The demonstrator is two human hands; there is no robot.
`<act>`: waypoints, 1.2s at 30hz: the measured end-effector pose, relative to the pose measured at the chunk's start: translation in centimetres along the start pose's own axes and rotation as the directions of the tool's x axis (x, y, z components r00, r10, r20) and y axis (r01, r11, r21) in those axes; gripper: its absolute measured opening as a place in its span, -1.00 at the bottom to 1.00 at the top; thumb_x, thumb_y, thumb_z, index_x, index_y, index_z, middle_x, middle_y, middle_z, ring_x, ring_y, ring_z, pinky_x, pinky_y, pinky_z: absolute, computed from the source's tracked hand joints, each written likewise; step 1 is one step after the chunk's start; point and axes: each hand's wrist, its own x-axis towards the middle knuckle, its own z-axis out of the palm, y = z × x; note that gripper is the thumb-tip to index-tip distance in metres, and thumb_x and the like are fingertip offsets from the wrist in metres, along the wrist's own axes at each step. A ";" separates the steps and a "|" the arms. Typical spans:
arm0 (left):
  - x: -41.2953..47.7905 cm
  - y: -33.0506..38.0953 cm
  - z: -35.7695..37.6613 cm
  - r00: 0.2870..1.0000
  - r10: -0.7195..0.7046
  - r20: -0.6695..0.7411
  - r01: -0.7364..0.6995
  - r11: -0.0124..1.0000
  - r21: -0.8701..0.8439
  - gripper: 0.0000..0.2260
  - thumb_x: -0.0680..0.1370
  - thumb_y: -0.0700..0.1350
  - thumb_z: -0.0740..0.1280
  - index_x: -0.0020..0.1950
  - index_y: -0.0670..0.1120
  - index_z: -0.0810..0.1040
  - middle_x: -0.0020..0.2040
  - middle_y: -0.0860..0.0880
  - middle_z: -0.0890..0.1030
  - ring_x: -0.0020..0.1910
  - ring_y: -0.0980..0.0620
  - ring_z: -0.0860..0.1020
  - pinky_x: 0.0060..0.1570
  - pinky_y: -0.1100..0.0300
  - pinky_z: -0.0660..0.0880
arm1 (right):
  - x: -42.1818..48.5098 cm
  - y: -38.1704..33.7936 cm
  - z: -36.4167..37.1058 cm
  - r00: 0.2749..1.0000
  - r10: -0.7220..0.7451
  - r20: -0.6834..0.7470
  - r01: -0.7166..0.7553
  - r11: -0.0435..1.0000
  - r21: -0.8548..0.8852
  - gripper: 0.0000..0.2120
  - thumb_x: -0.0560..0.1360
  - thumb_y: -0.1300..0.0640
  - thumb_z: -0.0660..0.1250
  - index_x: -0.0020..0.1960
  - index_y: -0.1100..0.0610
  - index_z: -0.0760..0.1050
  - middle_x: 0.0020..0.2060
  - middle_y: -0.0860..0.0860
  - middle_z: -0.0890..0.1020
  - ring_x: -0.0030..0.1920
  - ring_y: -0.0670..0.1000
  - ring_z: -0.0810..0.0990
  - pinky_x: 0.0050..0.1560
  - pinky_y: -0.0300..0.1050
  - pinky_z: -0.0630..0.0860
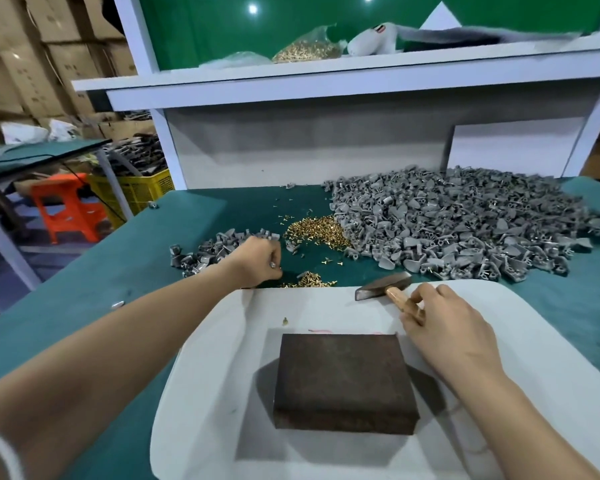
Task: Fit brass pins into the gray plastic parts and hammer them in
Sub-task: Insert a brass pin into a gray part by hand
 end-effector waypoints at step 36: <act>-12.2 9.3 0.5 0.975 0.069 -0.211 -0.220 0.173 -0.960 -0.83 0.46 -0.35 0.38 0.03 -0.21 0.59 -0.10 -0.08 0.67 -0.16 0.08 0.64 -0.07 0.26 0.56 | -3.0 -4.4 -1.9 0.885 -0.322 -0.336 0.456 0.457 0.764 -0.85 0.34 0.24 0.39 -0.21 -0.01 0.55 -0.26 -0.10 0.63 -0.20 -0.03 0.64 -0.10 -0.29 0.56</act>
